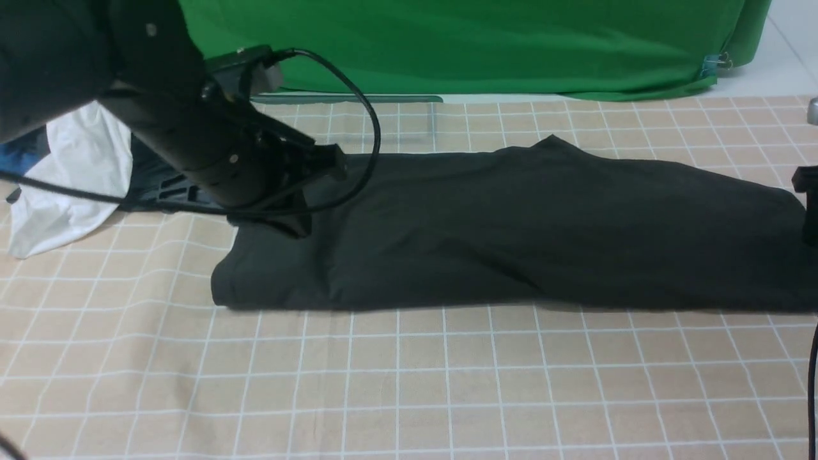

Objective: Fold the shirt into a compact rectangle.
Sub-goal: 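Pull the folded dark garment lengthwise by its ends to straighten it flat on the table, then fold the right end of the dark garment over onto its left end with the right gripper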

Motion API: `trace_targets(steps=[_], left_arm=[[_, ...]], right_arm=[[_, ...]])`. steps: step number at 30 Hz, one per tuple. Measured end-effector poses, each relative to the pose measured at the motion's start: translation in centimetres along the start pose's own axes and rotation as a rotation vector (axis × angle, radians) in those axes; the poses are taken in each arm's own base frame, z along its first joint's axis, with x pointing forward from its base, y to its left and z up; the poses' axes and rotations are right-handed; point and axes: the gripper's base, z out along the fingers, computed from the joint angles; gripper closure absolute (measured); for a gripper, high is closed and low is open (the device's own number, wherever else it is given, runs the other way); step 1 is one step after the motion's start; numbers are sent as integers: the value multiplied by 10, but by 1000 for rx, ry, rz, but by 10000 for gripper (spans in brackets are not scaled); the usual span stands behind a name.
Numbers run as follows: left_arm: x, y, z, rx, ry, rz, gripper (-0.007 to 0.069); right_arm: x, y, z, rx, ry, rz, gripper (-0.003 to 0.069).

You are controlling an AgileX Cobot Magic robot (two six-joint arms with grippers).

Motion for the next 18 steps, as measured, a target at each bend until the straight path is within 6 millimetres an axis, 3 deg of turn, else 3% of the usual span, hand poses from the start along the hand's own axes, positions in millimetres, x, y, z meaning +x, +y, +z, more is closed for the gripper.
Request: trace_targets(steps=[5,8,12,15,18], left_arm=[[14,3,-4,1,13,-6,612],[15,3,-5,5,11,-8,612],[15,3,-6,9,8,-10,612],[15,3,-6,11,7,-11,612],[15,3,-6,12,7,-12,612]], right_arm=[[0,-2,22,-46,66,16,54],[-1,1,25,-86,76,6,97],[-2,4,27,-112,75,0,251],[-2,6,27,-136,75,-37,480],[-3,6,25,-137,73,-58,539]])
